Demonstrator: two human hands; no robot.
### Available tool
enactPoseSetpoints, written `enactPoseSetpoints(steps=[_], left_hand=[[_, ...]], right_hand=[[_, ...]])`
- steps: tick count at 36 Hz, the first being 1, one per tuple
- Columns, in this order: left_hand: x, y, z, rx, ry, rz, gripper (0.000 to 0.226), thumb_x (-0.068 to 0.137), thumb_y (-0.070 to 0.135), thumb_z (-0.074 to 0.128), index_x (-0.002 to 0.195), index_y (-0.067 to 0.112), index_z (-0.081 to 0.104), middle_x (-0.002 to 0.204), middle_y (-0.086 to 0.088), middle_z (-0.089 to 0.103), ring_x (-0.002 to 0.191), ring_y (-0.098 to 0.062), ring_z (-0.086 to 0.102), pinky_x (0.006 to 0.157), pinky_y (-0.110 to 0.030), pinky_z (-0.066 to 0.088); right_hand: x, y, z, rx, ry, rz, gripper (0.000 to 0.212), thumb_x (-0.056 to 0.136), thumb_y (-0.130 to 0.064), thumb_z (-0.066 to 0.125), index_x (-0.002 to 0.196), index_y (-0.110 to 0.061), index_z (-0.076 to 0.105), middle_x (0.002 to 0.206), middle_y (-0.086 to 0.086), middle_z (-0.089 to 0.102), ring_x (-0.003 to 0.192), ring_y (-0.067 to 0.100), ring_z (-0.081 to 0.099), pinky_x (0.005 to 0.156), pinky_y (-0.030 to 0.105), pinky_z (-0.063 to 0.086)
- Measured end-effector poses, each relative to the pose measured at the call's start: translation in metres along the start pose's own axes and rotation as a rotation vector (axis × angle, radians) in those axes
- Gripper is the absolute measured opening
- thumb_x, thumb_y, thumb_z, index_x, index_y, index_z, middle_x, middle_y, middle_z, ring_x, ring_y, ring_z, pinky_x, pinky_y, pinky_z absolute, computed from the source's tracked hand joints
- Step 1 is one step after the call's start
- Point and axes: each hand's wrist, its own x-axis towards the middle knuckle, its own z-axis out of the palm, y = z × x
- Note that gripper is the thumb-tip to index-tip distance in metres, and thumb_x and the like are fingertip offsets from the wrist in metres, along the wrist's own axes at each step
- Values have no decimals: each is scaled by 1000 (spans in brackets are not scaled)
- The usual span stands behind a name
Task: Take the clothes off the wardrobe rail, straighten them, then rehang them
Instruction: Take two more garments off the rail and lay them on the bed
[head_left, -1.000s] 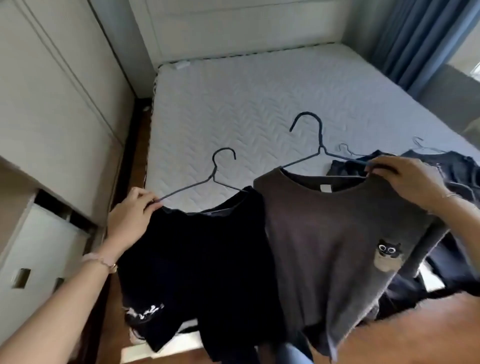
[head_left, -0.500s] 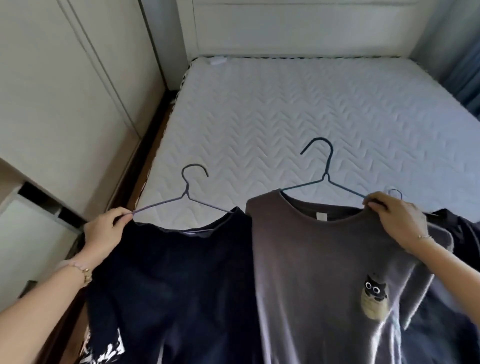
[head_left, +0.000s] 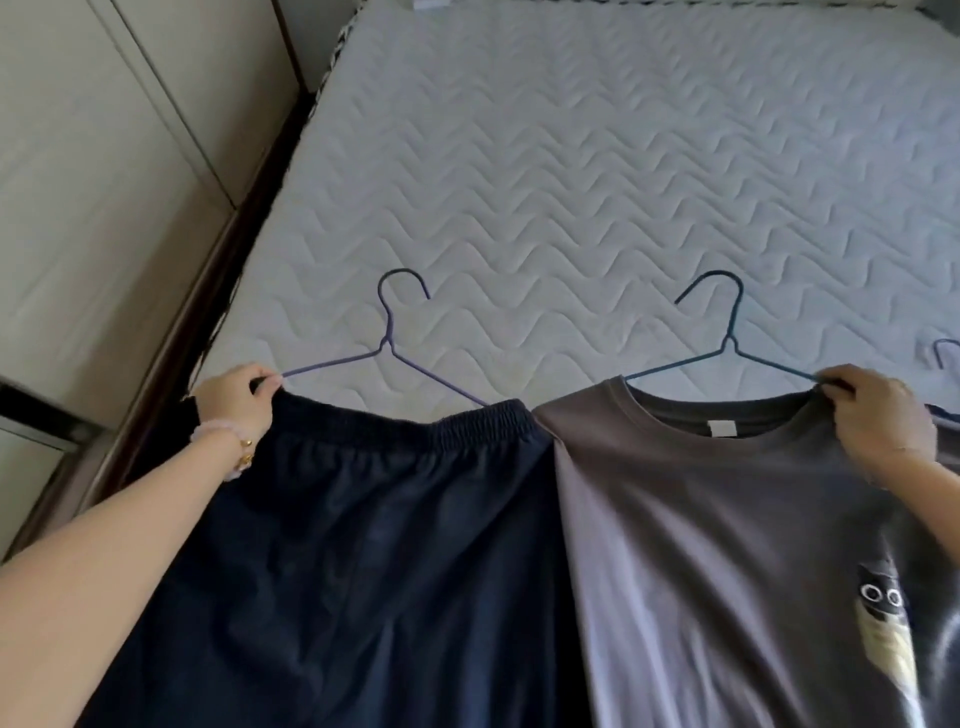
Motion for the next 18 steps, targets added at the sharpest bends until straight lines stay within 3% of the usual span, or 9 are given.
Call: enactPoseSetpoints(steps=[4,7,14,18], left_hand=[[5,-7,19,1,-48,-63,26,99,16,50,110,-2,65,118,-25,63,107,-41,57,88,-43,46],[5,-9,23,2,-139,-68,27,100,12,46,121,2,61,126,-23,61,115,-40,55,95,-42,44],[-9,-29,7,84,-177,27,46,100,16,46,144,8,41,144,-20,47,131,-38,45,110,-46,38],[-42,-51,-11,26,-232,-32,47,101,15,44,147,10,38,149,-17,42,136,-35,41,114,-45,35]], right_hand=[[-6,-10,21,-13,-151,23,44,85,1,52,127,-11,55,129,17,58,118,40,51,98,45,40],[-25,-28,33,15,-236,-27,48,82,3,52,128,-9,54,131,19,56,118,39,52,99,43,40],[-88,-59,52,242,-328,-66,33,83,-3,58,115,-10,62,106,10,70,102,27,65,96,38,46],[-139,-73,49,393,-396,-31,26,85,-5,60,107,-16,65,88,3,69,87,18,66,83,23,45]])
